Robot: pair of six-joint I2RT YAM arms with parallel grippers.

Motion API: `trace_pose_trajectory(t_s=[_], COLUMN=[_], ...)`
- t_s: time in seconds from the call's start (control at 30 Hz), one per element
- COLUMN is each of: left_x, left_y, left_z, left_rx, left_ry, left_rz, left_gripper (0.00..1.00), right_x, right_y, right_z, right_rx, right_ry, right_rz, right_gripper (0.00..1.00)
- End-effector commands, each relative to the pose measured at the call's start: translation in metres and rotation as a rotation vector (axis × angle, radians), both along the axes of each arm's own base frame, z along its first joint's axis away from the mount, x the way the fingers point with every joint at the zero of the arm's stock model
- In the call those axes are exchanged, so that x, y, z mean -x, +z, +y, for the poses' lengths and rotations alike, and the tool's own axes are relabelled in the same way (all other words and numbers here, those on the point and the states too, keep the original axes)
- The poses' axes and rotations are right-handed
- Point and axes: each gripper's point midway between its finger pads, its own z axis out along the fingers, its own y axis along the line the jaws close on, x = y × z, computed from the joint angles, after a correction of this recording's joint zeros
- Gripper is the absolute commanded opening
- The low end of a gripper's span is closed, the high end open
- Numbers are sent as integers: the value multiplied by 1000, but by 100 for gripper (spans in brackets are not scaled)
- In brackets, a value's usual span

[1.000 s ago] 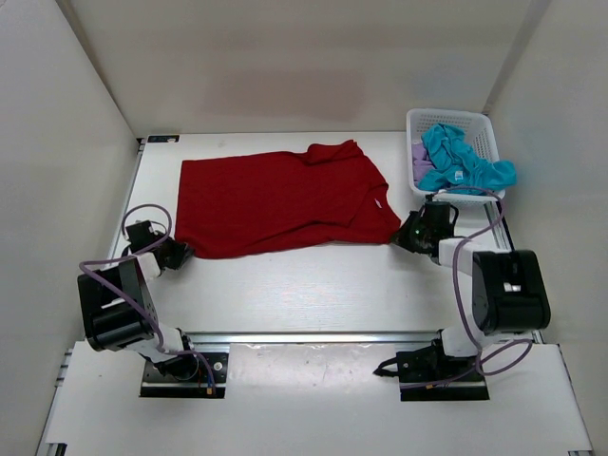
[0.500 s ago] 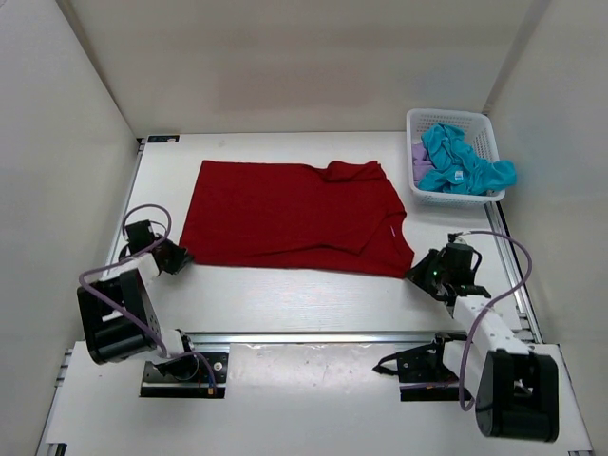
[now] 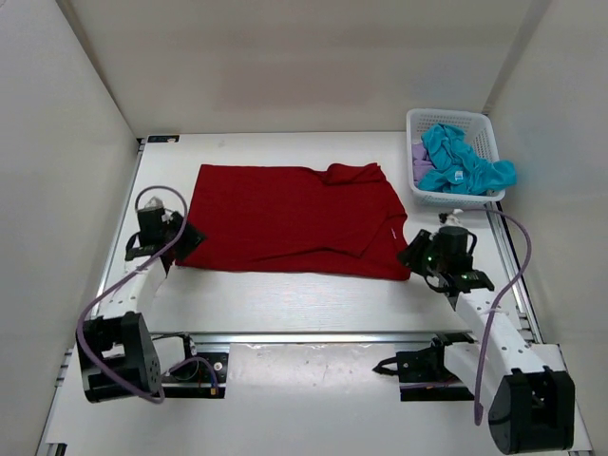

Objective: Fold and stack the t-shirts
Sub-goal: Fold the flattened tshirt in 1/3 of the way

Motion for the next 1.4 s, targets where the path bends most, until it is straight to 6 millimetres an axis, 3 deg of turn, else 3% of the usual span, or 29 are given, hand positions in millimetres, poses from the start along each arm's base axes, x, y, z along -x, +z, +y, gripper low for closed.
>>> trace_pose_trajectory(t_s=[0.0,0.03,0.13,0.2,0.23,0.33,0.4,0.5,0.73,0.97,1.0,1.1,1.2,1.37], left_x=[-27,-29,-27,-8,-6,27,38,52,60,58,58,52,53,46], left_y=[49,51,47,31,29,10,5,-8,-18,-14,-13,-8,-10,-4], left_z=[-36,-61,-114,-166,-175,-225,-238,-243,-242,-242,-242,-239,-237,-233], left_rx=[-68,-55,-10,17,17,12,33,71,98,177,195,186,191,195], left_ry=[-143,-212,-343,-493,-519,-696,-742,-771,-783,-760,-750,-737,-726,-699], left_rz=[-171,-196,-216,-187,-190,-156,-166,-151,-148,-150,-153,-172,-160,-181], left_gripper=[51,50,47,44,44,43,43,43,40,38,38,37,36,36], right_x=[-24,-30,-38,-50,-51,-61,-64,-67,-71,-77,-81,-97,-127,-161], right_y=[26,30,26,17,12,4,-6,-15,-27,-35,-30,-17,0,2], right_z=[29,48,83,96,100,111,110,111,113,119,122,133,146,167], right_rx=[8,-22,-15,-2,1,-28,-36,-46,-56,-67,-72,-85,-44,62], right_ry=[109,176,290,331,341,351,345,349,336,359,365,392,405,431], right_rz=[-109,-134,-116,-84,-80,-80,-51,-15,36,82,67,49,35,34], right_gripper=[12,1,0,0,6,33,37,38,34,5,1,0,0,4])
